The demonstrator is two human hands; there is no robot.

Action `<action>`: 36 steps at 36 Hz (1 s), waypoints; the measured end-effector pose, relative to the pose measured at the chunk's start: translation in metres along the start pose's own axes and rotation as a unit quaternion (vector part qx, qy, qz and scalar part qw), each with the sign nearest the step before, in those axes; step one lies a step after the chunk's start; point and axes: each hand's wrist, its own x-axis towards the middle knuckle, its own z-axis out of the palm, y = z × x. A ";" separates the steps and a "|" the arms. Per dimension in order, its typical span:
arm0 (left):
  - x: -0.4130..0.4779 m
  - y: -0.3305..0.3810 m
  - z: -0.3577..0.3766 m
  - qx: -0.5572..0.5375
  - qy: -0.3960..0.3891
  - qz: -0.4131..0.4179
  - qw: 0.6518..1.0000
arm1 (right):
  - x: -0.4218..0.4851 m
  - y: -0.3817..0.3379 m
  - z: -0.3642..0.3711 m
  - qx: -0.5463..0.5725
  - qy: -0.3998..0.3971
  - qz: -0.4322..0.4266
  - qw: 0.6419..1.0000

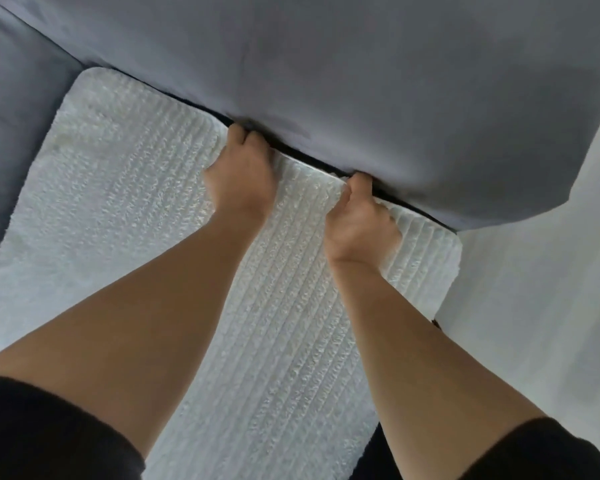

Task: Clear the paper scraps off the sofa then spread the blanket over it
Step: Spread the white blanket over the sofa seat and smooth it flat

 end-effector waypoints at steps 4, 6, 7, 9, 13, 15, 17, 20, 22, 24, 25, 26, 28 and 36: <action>0.006 0.001 0.012 0.003 0.010 0.003 1.000 | 0.006 0.001 0.005 -0.006 0.022 0.002 1.000; 0.007 0.001 0.011 -0.001 0.009 0.011 1.000 | 0.005 0.000 0.007 -0.018 0.022 0.009 1.000; 0.006 0.000 0.010 -0.001 0.005 0.020 1.000 | 0.003 -0.002 0.008 -0.025 0.013 0.015 0.999; 0.005 0.002 0.007 -0.002 -0.009 0.042 0.999 | 0.004 -0.001 0.008 -0.053 -0.042 0.045 0.997; -0.006 0.001 -0.007 -0.044 -0.045 0.023 0.998 | 0.000 -0.009 -0.009 -0.059 -0.158 0.030 0.985; -0.024 0.001 -0.013 -0.081 -0.042 0.021 0.996 | -0.010 -0.014 -0.019 -0.056 -0.195 -0.038 0.979; -0.048 -0.006 -0.019 -0.117 -0.033 0.014 0.993 | -0.022 -0.022 -0.025 -0.075 -0.204 -0.165 0.962; -0.078 -0.035 -0.025 -0.128 -0.006 -0.059 0.990 | -0.028 -0.043 -0.022 -0.076 -0.225 -0.355 0.904; -0.089 -0.065 -0.026 -0.126 0.003 -0.126 0.984 | -0.024 -0.063 -0.010 -0.059 -0.243 -0.451 0.857; -0.096 -0.098 -0.024 -0.106 -0.004 -0.178 0.978 | -0.020 -0.089 0.009 -0.061 -0.287 -0.523 0.801; -0.100 -0.114 -0.021 -0.093 -0.016 -0.197 0.976 | -0.019 -0.102 0.019 -0.069 -0.307 -0.553 0.772; -0.103 -0.129 -0.018 -0.083 -0.031 -0.211 0.974 | -0.016 -0.113 0.029 -0.082 -0.319 -0.580 0.745; -0.109 -0.148 -0.008 -0.065 -0.052 -0.218 0.972 | -0.005 -0.128 0.050 -0.114 -0.321 -0.610 0.715; -0.113 -0.151 0.010 -0.049 -0.020 -0.201 0.978 | 0.053 -0.128 0.065 -0.163 -0.363 -0.444 0.803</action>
